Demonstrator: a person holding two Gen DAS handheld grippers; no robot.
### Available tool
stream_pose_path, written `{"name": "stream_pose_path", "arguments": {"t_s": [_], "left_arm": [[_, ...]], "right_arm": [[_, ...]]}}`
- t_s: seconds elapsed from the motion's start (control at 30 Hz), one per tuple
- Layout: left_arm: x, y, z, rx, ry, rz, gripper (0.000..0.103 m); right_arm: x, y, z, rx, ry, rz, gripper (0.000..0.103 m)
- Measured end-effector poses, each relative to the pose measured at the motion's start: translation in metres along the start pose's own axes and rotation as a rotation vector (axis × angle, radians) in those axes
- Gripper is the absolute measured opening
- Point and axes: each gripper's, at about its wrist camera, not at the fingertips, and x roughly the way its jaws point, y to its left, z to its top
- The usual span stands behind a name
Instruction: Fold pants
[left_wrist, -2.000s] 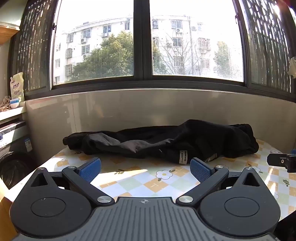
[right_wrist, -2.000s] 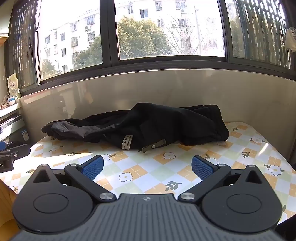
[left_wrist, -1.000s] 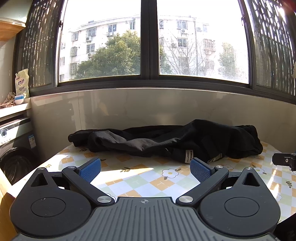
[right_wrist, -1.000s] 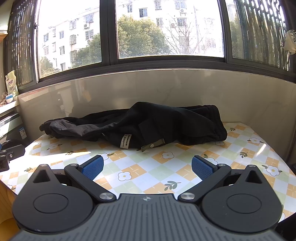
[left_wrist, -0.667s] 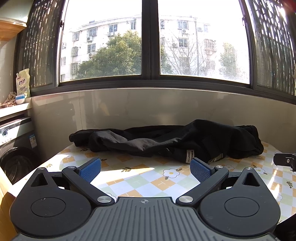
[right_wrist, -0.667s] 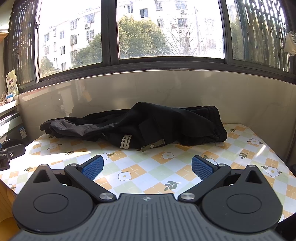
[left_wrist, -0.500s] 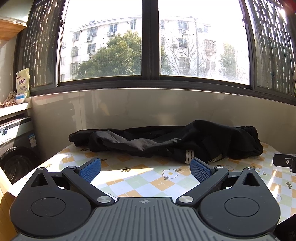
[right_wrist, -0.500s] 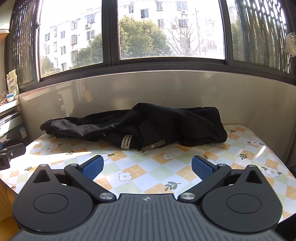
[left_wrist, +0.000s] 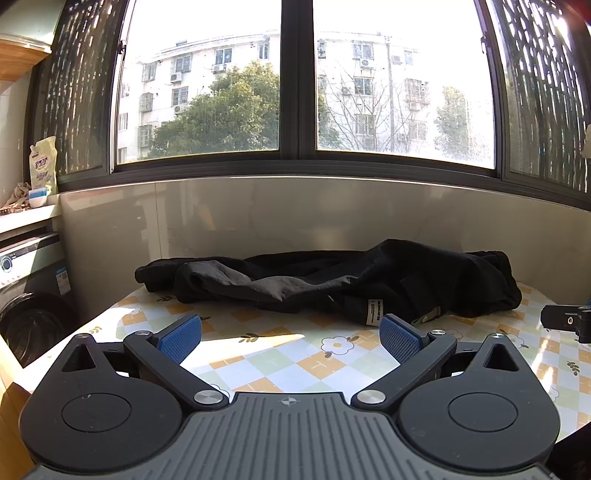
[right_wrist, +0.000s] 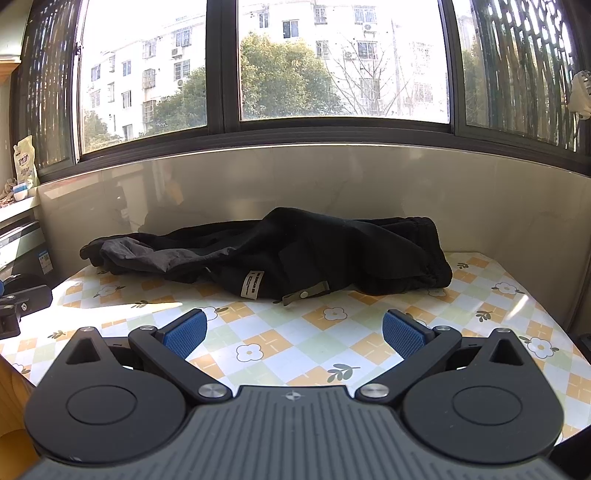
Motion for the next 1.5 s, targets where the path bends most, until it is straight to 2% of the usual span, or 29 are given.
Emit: {"name": "stream_pose_path", "arguments": {"t_s": [0.87,1.07,1.2,1.37,1.5], "left_arm": [[0.002,0.000,0.001,-0.004,0.000,-0.002,0.103],[0.008,0.002,0.003,-0.019,0.020,0.000,0.103],[0.017,0.008,0.012,0.001,0.022,-0.005,0.103],[0.042,0.029,0.040,-0.002,0.019,-0.015,0.103],[0.074,0.043,0.063,-0.026,0.040,0.015,0.103]], "right_arm": [[-0.003,-0.002,0.001,-0.001,-0.007,-0.005,0.103],[0.001,-0.008,0.003,0.013,-0.010,0.034,0.103],[0.011,-0.021,0.021,-0.015,-0.029,0.070,0.103],[0.024,-0.045,0.058,-0.087,-0.101,-0.015,0.103],[0.044,-0.064,0.083,-0.099,-0.144,-0.031,0.103]]}}
